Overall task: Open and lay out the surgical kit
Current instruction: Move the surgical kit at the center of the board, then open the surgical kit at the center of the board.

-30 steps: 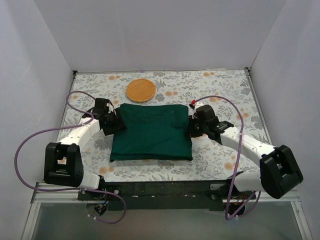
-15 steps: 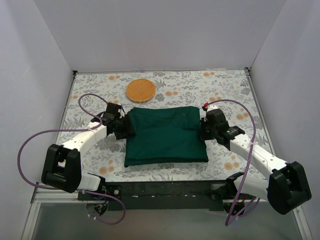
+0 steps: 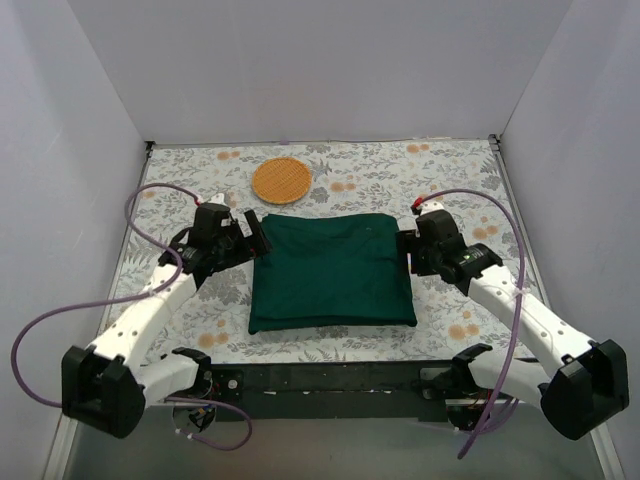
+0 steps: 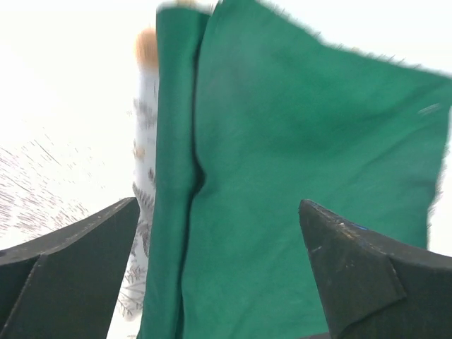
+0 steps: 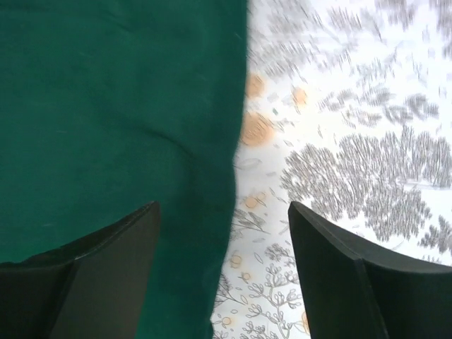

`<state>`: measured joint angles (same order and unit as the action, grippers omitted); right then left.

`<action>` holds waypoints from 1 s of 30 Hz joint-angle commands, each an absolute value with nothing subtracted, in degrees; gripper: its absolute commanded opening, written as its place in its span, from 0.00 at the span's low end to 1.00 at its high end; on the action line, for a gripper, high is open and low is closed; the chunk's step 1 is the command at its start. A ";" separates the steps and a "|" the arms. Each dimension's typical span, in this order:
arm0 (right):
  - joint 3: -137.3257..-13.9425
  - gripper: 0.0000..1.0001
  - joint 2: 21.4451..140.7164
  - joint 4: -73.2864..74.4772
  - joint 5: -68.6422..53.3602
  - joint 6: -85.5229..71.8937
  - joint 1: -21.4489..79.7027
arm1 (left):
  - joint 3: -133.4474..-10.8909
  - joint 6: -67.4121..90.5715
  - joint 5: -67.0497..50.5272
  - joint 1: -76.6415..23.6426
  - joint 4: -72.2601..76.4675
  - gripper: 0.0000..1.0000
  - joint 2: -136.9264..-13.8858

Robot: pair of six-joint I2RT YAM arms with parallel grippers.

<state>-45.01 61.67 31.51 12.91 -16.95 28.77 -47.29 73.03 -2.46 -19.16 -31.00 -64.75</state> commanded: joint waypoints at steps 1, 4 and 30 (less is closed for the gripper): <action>-53.86 0.84 60.02 32.52 14.24 -15.03 34.70 | -50.89 71.72 6.49 -19.34 -32.26 0.98 -54.68; -56.42 0.88 62.74 30.16 15.64 -15.03 43.31 | -50.80 69.96 11.06 -19.34 -31.99 0.98 -48.01; -92.55 0.77 111.61 25.40 26.97 7.29 83.14 | -36.21 64.60 40.43 -19.34 -24.26 0.98 -17.84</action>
<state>-89.27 109.49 24.21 22.33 3.73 82.26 -36.67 65.34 37.54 -19.25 -25.17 -17.28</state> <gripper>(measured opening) 0.782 0.982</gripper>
